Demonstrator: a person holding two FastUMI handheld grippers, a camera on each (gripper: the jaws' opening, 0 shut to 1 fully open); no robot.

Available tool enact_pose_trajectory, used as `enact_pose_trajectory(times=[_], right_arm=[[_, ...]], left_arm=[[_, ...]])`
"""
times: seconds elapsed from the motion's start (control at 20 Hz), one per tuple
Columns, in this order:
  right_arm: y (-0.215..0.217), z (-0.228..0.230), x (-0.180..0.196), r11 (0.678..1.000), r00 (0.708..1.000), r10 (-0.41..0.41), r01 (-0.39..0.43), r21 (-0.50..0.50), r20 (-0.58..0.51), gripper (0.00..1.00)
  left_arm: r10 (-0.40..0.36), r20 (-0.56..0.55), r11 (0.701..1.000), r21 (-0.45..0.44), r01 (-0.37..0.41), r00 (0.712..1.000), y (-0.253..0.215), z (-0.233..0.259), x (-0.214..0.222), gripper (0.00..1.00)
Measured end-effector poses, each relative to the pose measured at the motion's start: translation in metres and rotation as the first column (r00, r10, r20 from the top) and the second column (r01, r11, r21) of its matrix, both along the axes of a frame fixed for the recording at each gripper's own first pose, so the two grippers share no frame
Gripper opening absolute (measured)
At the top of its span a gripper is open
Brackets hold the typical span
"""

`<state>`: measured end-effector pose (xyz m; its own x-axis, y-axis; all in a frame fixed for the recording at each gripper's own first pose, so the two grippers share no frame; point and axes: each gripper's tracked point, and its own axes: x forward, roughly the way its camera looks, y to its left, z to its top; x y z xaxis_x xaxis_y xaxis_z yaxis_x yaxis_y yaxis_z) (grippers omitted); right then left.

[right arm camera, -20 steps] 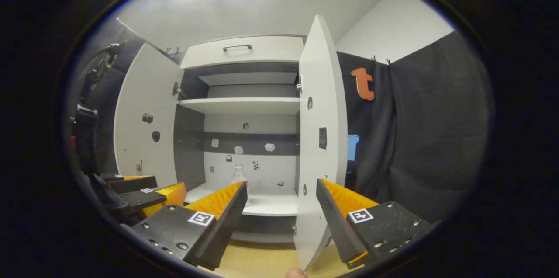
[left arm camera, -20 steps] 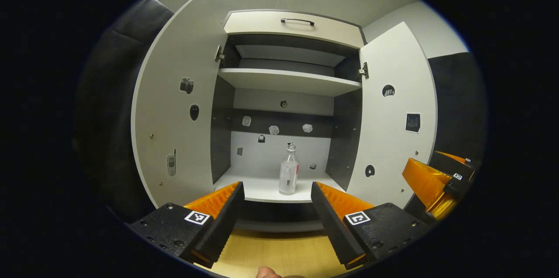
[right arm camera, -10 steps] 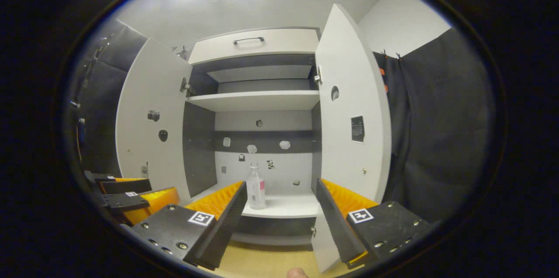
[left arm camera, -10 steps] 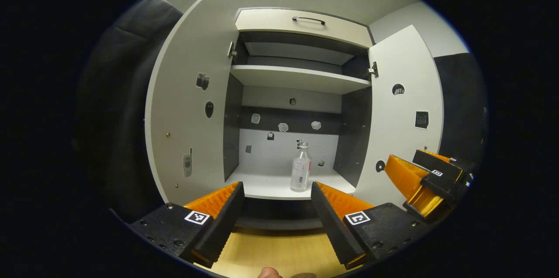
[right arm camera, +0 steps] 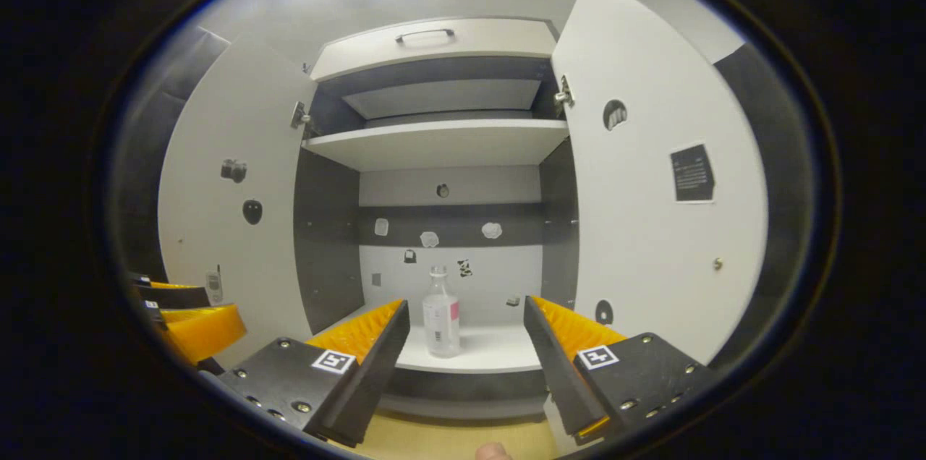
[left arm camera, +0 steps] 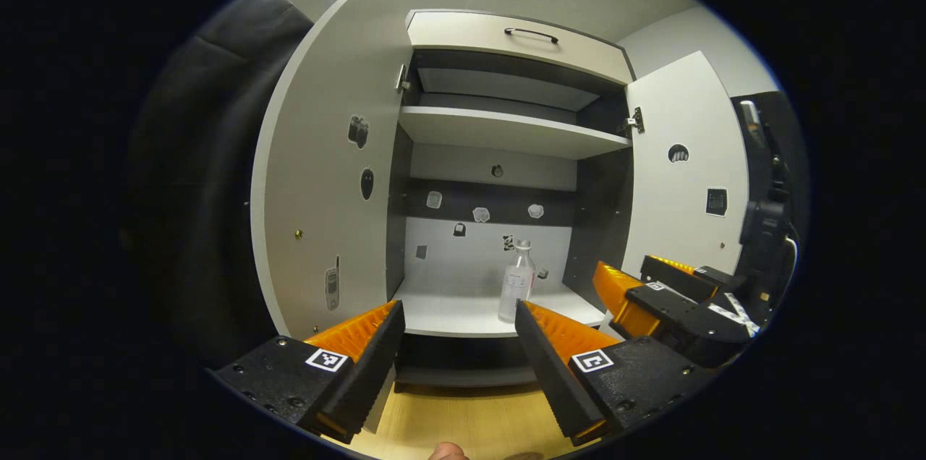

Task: Grasp the bottle in the cabinet with the left hand and place it on the coaster, then close the right door with the right hand and the left door with the left hand.

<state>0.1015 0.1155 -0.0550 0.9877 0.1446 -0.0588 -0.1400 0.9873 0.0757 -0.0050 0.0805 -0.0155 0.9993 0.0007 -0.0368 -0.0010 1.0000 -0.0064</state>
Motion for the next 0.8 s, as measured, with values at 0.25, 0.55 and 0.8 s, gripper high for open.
enact_pose_trajectory(times=[0.25, 0.55, 0.8], right_arm=[[0.019, -0.023, 0.053, 1.0, 0.999, -0.002, 0.003, 0.031, -0.047, 0.96], [-0.017, -0.008, 0.057, 0.996, 0.996, -0.078, 0.08, 0.037, -0.035, 0.93], [-0.041, 0.01, 0.023, 0.992, 0.993, -0.112, 0.114, 0.046, -0.039, 0.96]], left_arm=[[-0.033, 0.017, 0.999, 0.008, 0.033, 0.999, 0.001, 0.004, 0.012, 0.96], [-0.1, 0.0, 0.995, -0.023, 0.1, 0.995, -0.019, -0.014, 0.078, 0.97], [-0.217, -0.047, 0.976, -0.045, 0.215, 0.975, -0.05, -0.043, 0.142, 0.97]])
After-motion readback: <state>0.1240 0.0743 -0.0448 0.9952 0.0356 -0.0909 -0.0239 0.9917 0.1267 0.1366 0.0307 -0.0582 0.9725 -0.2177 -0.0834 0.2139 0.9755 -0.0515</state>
